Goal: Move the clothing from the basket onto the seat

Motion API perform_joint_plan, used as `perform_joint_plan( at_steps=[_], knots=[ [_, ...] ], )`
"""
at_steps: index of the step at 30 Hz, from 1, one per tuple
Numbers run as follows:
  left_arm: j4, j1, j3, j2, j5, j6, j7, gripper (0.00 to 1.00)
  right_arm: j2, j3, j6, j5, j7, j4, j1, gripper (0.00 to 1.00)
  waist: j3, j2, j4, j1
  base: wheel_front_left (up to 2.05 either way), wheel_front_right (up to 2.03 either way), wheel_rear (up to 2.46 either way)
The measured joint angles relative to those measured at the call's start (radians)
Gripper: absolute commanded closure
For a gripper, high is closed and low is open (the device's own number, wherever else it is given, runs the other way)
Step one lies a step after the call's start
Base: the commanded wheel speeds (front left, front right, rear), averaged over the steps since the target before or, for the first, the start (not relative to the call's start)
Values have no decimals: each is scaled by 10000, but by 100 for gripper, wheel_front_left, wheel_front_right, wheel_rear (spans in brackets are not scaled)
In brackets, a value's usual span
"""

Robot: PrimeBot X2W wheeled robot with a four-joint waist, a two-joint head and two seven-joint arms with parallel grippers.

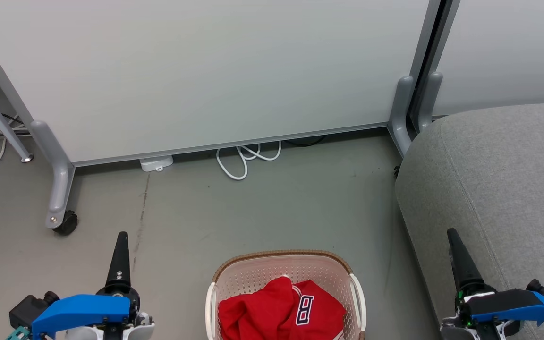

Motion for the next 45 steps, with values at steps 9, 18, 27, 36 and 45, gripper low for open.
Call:
perform_joint_plan(
  at_steps=[9,18,27,36,45],
  knots=[
    [-113,-84,-357,6,1666,77,-324,0,-6,140,0,-1653,-336,2,-15,0,14,0,20,0,0,0,0],
    [-163,-164,-593,13,3279,150,-648,0,-12,351,2,-3103,-537,42,-67,0,33,0,32,0,0,0,0],
    [-180,-209,-750,21,4790,180,-928,0,-19,399,4,-4330,-683,36,-164,0,45,0,33,0,0,0,0],
    [-178,-288,-936,31,6044,203,-1197,0,-27,376,6,-5402,-775,48,-209,0,66,0,39,0,0,0,0],
    [-127,-335,-1076,40,7037,205,-1425,0,-38,336,6,-6393,-936,73,-231,0,94,0,62,0,0,0,0]
  ],
)
